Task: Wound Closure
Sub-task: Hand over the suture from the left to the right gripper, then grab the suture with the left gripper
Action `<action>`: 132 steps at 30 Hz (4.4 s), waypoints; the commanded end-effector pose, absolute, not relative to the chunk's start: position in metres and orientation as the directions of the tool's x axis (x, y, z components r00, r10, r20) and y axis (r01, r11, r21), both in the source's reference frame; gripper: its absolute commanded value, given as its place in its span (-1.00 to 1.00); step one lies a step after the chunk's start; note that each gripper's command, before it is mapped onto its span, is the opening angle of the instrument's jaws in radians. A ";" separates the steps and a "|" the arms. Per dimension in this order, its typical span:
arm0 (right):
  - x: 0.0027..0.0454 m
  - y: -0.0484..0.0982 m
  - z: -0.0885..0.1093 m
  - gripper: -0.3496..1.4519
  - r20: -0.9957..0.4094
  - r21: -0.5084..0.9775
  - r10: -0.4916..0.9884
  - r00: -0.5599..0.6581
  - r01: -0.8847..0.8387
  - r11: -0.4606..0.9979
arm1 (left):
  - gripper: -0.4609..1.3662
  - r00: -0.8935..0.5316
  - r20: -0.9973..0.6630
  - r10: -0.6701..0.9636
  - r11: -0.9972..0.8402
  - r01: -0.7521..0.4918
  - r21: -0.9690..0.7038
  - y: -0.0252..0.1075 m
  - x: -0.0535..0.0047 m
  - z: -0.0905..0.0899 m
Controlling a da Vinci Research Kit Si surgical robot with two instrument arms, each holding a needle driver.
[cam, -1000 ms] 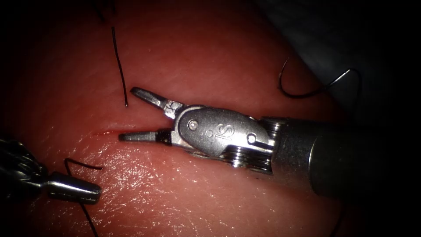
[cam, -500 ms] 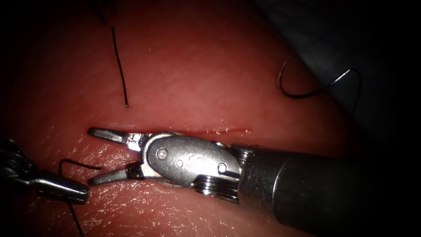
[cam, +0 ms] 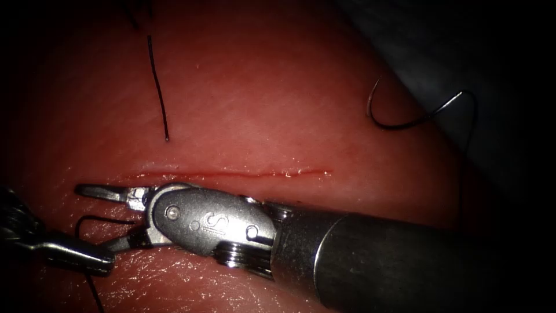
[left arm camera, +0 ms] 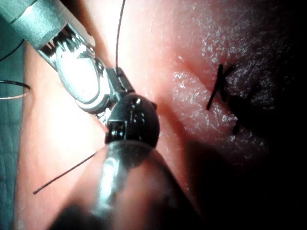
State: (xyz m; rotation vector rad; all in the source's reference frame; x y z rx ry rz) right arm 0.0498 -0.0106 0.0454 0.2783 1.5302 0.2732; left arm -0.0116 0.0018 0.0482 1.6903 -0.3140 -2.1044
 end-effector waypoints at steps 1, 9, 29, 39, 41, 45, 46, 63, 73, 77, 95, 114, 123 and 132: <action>0.0500 -0.011 0.045 0.38 -0.938 0.345 0.345 0.015 -0.002 0.938 | -0.88 -0.174 -0.877 -0.448 -0.890 0.184 0.418 0.002 -0.0115 0.048; 0.0505 -0.011 0.044 0.27 -0.936 0.344 0.345 -0.063 0.032 0.939 | -0.88 -0.176 -0.882 -0.437 -0.895 0.181 0.407 0.002 -0.0116 0.048; 0.0495 -0.011 0.044 -1.00 -0.956 0.266 0.272 -0.107 0.066 0.962 | -0.88 -0.189 -0.905 -0.382 -0.921 0.164 0.354 0.002 -0.0117 0.048; 0.0481 -0.010 0.044 -1.00 -0.960 0.268 0.270 -0.077 0.041 0.963 | -0.12 -0.197 -0.913 -0.358 -0.931 0.152 0.333 0.002 -0.0123 0.048; 0.0478 -0.010 0.044 -1.00 -0.961 0.270 0.271 -0.058 0.022 0.963 | 0.53 -0.199 -0.912 -0.358 -0.931 0.150 0.333 0.002 -0.0125 0.048; 0.0473 -0.009 0.044 -1.00 -0.960 0.277 0.276 -0.047 -0.005 0.961 | 0.81 -0.185 -0.916 -0.357 -0.934 0.098 0.344 0.002 -0.0130 0.048; 0.0472 -0.009 0.044 -1.00 -0.959 0.279 0.278 -0.049 -0.011 0.960 | 0.86 -0.182 -0.916 -0.356 -0.934 0.083 0.347 0.002 -0.0131 0.048; 0.0443 -0.006 0.046 -1.00 -0.959 0.270 0.279 0.053 -0.130 0.954 | 0.88 -0.186 -0.887 -0.423 -0.906 0.070 0.418 0.001 -0.0157 0.047; 0.0437 -0.005 0.048 -1.00 -0.959 0.264 0.276 0.068 -0.146 0.953 | 0.65 -0.188 -0.860 -0.475 -0.879 0.058 0.473 -0.002 -0.0174 0.047; 0.0437 -0.005 0.048 -1.00 -0.960 0.259 0.272 0.071 -0.148 0.954 | 0.52 -0.190 -0.850 -0.492 -0.870 0.061 0.490 -0.002 -0.0178 0.047; 0.0437 -0.005 0.048 -1.00 -0.959 0.259 0.272 0.073 -0.150 0.954 | -0.88 -0.197 -0.835 -0.514 -0.857 0.078 0.509 -0.003 -0.0189 0.047; 0.0437 -0.006 0.047 -0.07 -0.960 0.264 0.276 0.056 -0.166 0.950 | -0.88 -0.163 -0.825 -0.541 -0.841 0.087 0.534 -0.001 -0.0160 0.047; 0.0424 -0.006 0.045 0.69 -0.962 0.257 0.272 0.035 -0.231 0.938 | -0.88 -0.146 -0.844 -0.517 -0.856 0.088 0.509 0.001 -0.0135 0.046; 0.0415 -0.006 0.043 0.70 -0.977 0.184 0.203 0.062 -0.228 0.956 | -0.88 -0.104 -0.884 -0.456 -0.887 0.128 0.443 0.003 -0.0152 0.045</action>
